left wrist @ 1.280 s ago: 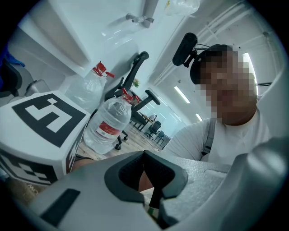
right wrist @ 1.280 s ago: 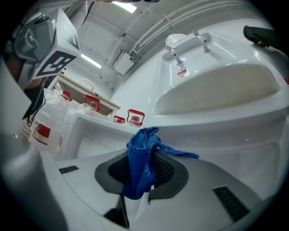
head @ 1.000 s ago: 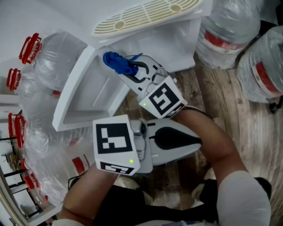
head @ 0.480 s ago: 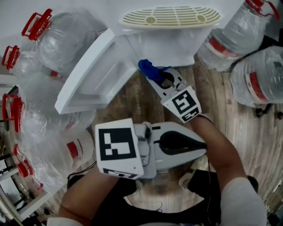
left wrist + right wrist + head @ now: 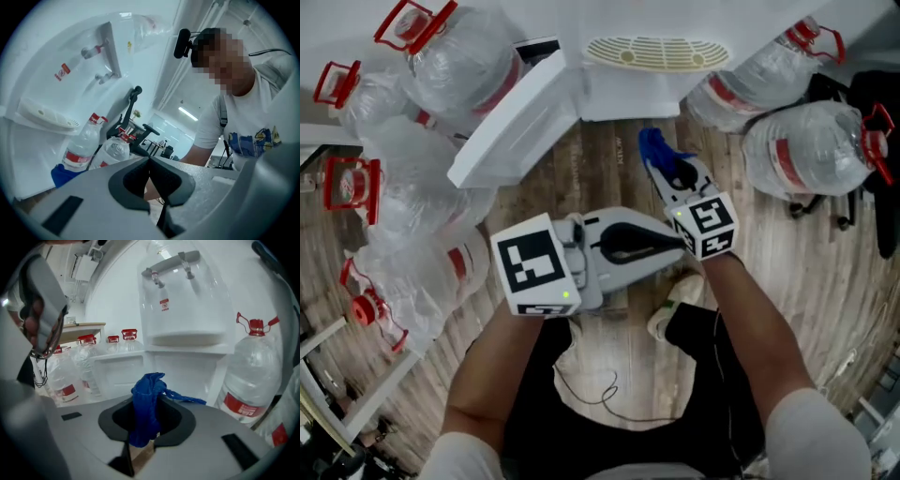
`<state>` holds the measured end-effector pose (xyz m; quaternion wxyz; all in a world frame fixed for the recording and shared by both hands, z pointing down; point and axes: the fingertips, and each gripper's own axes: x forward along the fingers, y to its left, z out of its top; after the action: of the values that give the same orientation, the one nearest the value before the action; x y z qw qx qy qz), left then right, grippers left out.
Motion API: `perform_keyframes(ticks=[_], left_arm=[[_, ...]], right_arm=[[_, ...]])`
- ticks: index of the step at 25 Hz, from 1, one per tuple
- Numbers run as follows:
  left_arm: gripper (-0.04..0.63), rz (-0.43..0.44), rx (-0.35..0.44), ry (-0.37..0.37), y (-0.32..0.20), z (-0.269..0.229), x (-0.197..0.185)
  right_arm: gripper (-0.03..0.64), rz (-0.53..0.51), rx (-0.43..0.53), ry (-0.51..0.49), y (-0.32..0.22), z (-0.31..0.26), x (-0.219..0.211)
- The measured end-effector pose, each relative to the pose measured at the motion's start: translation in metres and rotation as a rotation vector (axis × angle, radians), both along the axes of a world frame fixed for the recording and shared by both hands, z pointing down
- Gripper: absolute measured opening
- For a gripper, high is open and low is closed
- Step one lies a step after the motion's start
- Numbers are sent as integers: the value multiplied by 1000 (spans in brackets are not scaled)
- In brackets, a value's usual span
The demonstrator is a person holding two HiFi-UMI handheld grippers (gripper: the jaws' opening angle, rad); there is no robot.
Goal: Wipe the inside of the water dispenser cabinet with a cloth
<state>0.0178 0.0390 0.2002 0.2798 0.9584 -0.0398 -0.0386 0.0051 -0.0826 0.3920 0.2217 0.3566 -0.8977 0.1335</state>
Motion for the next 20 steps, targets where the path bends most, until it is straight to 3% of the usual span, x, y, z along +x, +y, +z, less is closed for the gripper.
perform_keyframes(ticks=[7,12,15,20], left_arm=[[3,-79,-58,-100,42,-91,-19],[3,-115,-76,-137,79,-200,-32],[3,-86,-48,-171,104,-267,-40],[3,-71,30,-210,146,-355,-42]], right_arm=[[83,-19,-32,36,51,-129,19],[83,-40,-76,33,115,-250,18],[83,-31,-89,38,150,-330,14],[83,-46,-7,-2,197,-447,12]])
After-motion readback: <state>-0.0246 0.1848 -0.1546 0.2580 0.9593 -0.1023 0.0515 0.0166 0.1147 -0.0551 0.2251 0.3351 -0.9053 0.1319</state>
